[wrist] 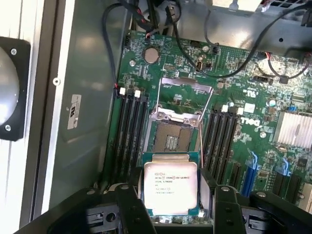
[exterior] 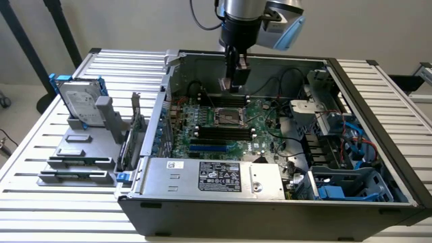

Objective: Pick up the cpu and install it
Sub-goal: 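Place the cpu into insertion slot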

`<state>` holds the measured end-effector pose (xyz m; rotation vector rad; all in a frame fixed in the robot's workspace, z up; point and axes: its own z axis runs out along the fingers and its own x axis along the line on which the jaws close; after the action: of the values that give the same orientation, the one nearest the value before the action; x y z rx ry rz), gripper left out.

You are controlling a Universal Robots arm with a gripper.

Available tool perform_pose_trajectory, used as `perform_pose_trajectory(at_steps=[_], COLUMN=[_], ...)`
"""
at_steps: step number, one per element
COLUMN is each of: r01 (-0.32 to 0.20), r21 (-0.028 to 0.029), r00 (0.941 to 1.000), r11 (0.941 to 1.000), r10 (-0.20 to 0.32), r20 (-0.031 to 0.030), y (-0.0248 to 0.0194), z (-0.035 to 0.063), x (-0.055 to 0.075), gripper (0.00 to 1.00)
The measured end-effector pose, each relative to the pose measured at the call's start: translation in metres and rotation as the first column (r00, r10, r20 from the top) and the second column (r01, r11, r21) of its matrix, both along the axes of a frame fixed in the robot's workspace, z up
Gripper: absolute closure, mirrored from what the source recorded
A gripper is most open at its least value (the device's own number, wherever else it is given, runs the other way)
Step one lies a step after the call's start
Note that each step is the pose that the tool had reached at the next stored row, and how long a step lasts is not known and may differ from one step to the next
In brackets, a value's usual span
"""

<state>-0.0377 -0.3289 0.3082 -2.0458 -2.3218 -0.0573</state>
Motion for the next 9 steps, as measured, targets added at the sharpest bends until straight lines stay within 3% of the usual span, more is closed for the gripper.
perform_pose_trajectory(at_steps=[4, 9], r01=[0.072, 0.162], r21=[-0.0001, 0.0], r00=[0.9974, 0.9869], r11=[0.9974, 0.9869], r10=[-0.072, -0.162], r20=[0.0, 0.0], y=[0.0, 0.0], z=[-0.0006, -0.0018], x=[0.0, 0.0], gripper=[0.45, 0.45])
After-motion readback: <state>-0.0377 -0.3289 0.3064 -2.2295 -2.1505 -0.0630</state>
